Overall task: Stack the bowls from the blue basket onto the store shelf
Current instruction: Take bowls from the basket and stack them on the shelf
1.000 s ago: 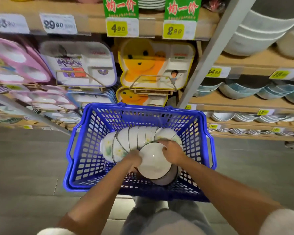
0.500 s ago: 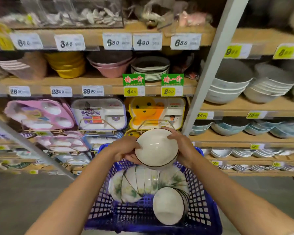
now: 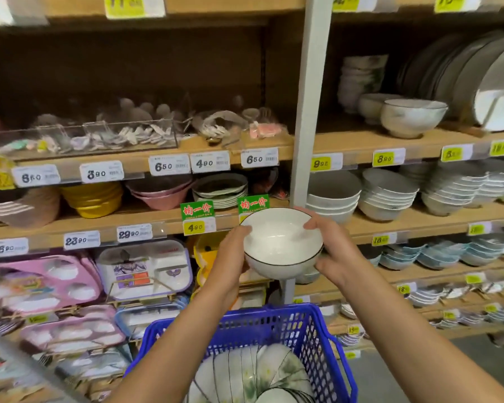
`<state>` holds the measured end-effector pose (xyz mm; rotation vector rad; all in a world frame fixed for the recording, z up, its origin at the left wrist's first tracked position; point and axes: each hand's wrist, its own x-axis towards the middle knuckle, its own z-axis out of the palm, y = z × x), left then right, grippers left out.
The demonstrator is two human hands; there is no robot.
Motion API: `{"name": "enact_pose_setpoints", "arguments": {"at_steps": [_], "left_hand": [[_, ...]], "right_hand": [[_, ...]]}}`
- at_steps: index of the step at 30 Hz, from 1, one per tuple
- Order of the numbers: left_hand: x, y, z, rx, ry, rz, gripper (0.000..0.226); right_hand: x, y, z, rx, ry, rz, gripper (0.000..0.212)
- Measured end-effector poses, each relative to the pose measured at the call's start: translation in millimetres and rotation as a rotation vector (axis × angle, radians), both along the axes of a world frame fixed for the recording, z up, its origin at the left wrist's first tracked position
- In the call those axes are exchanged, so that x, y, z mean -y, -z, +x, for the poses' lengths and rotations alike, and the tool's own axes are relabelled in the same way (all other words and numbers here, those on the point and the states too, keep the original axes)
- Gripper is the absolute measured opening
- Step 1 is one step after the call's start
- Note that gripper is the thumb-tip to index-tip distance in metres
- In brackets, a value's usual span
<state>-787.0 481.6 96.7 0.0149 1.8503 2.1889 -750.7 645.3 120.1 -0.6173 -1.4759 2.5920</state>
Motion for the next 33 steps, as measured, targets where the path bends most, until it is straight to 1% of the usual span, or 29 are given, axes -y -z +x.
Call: {"name": "enact_pose_setpoints", "arguments": {"at_steps": [2, 4, 9, 14, 17, 20, 22, 25, 30, 33], "left_hand": [[-14.8, -13.5, 4.3, 0.044, 0.028, 0.118, 0.02], [-30.7, -24.7, 10.0, 0.082, 0.029, 0.168, 0.017], [-90.1, -48.5, 31.3, 0.099, 0.03, 0.145, 0.026], [-163.8, -63.9, 56.4, 0.106, -0.015, 0.127, 0.016], [-208.9, -71.5, 68.3, 0.105, -0.022, 0.137, 0.012], [-248.9, -79.6, 77.3, 0.1, -0.014, 0.137, 0.018], [-274.9, -85.8, 81.8, 0.095, -0.018, 0.169, 0.02], [-306.8, -95.9, 84.9, 0.099, -0.044, 0.192, 0.021], [-348.9, -113.6, 82.4, 0.093, -0.074, 0.228, 0.013], [-363.4, -122.3, 72.3, 0.068, -0.074, 0.233, 0.014]], "right_hand": [[-13.8, -9.6, 5.6, -0.009, -0.018, -0.007, 0.046], [-29.7, -16.3, 11.6, -0.011, -0.017, -0.007, 0.046], [-84.4, -32.8, 35.9, -0.035, 0.054, -0.01, 0.042], [-149.2, -46.4, 67.8, -0.062, 0.091, -0.014, 0.033], [-189.8, -54.6, 84.2, -0.082, 0.119, 0.038, 0.034], [-223.2, -64.5, 96.6, -0.09, 0.157, 0.094, 0.037], [-241.2, -71.0, 103.5, -0.115, 0.18, 0.129, 0.031], [-260.0, -78.8, 109.2, -0.159, 0.238, 0.155, 0.029], [-290.3, -90.7, 98.4, -0.199, 0.346, 0.162, 0.04], [-306.1, -101.9, 84.2, -0.22, 0.372, 0.158, 0.037]]}}
